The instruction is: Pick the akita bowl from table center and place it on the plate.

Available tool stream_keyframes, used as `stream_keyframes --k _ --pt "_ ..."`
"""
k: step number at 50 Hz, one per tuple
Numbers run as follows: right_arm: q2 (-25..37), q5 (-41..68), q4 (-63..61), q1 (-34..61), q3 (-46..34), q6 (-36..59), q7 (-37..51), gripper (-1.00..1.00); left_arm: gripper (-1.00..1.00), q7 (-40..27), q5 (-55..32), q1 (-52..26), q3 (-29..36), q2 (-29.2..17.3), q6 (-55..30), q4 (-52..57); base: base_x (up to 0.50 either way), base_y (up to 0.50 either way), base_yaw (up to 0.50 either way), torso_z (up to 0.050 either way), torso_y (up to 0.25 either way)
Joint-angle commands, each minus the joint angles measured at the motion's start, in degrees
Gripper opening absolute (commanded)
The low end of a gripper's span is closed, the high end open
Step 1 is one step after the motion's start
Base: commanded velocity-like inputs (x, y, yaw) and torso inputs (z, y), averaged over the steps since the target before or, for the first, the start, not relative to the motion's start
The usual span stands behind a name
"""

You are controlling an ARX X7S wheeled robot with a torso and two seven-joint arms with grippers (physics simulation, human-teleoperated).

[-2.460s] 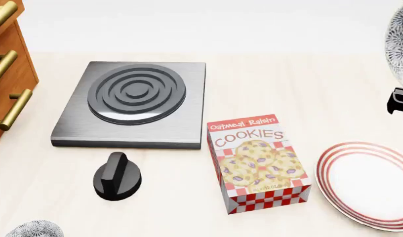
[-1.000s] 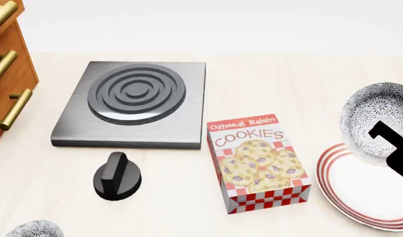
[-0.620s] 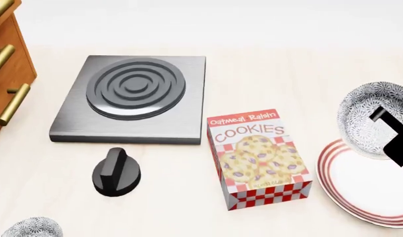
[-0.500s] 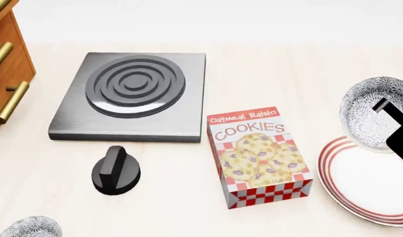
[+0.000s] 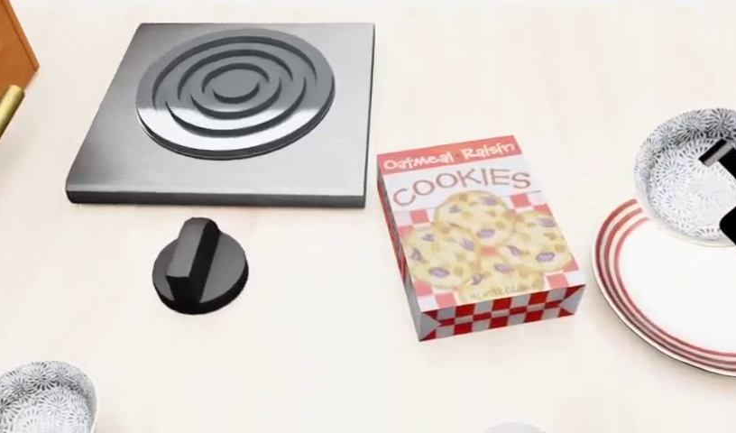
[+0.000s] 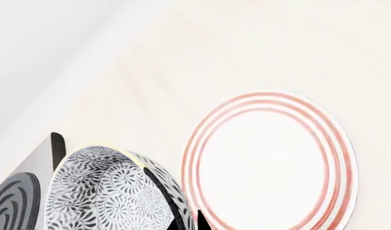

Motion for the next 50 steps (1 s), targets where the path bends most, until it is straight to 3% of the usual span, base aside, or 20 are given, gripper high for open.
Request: stream_keyframes --k 1,20,36,41,44,50 --pt "-0.1 0.0 0.4 0.4 -0.1 -1.3 -1.2 -1.0 1.0 -0.3 0.8 0.1 0.4 -0.2 0.2 0.0 0.0 0.0 0.0 0.005 -0.25" --pt "0.2 -0.4 0.7 -0.6 -0.4 -2.3 -2.2 -1.0 1.0 0.0 -1.5 0.2 -0.1 -0.3 -0.1 0.3 0.0 0.0 0.0 0.003 -0.18" --pt "0.7 -4.6 4.4 -2.0 -0.8 -7.6 -8.5 -1.0 1.0 -0.3 -3.1 0.5 -1.0 -0.3 -0.2 0.5 0.0 0.0 0.0 0.0 -0.002" --pt "0.3 -5.8 6.2 -1.8 -1.0 -9.6 -10.8 -1.0 1.0 -0.8 0.9 0.8 -0.4 -0.4 2.5 0.7 0.0 0.0 0.0 0.0 -0.136" --pt "0.4 -5.8 6.0 -1.4 -0.9 -9.8 -10.8 -1.0 1.0 -0.5 -3.2 0.6 -1.4 -0.4 0.4 0.5 0.0 0.0 0.0 0.0 -0.167" --pt "0.7 -6.7 5.8 -1.1 -0.8 -11.3 -11.4 -1.0 1.0 -0.9 -2.5 0.7 -1.1 -0.5 0.4 0.7 0.0 0.0 0.0 0.0 0.0"
